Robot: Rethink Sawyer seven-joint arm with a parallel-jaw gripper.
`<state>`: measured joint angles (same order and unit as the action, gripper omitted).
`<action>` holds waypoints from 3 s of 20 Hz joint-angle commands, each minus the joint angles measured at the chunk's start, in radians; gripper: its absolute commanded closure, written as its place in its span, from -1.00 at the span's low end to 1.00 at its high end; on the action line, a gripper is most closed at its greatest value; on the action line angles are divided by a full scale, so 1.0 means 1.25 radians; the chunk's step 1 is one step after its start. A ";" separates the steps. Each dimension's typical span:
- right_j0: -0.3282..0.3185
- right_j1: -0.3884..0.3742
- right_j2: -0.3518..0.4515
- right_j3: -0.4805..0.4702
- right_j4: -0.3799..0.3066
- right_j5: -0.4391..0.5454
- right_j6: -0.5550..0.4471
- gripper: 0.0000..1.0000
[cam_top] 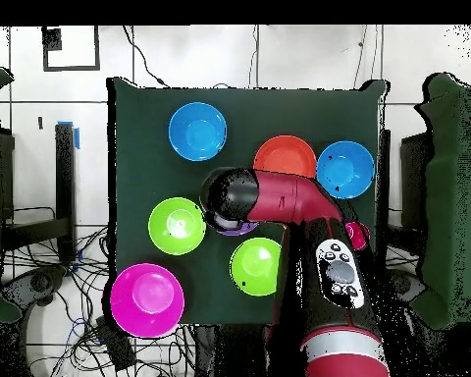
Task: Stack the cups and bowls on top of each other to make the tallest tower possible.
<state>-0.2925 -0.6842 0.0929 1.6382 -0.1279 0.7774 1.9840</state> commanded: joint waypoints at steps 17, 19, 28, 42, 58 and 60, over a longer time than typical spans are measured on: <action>0.021 0.175 0.038 -0.226 0.049 0.066 0.073 -1.00; 0.025 0.194 0.030 -0.255 0.047 0.073 0.074 -1.00; 0.035 0.202 0.013 -0.285 0.056 0.095 0.076 -1.00; 0.032 0.186 0.001 -0.275 0.067 0.082 0.076 -1.00; 0.080 0.247 -0.098 -0.366 0.114 0.132 0.189 -1.00; 0.090 0.251 -0.109 -0.365 0.118 0.120 0.195 -1.00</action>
<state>-0.2183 -0.4096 -0.0458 1.2309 -0.0070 0.8398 2.0045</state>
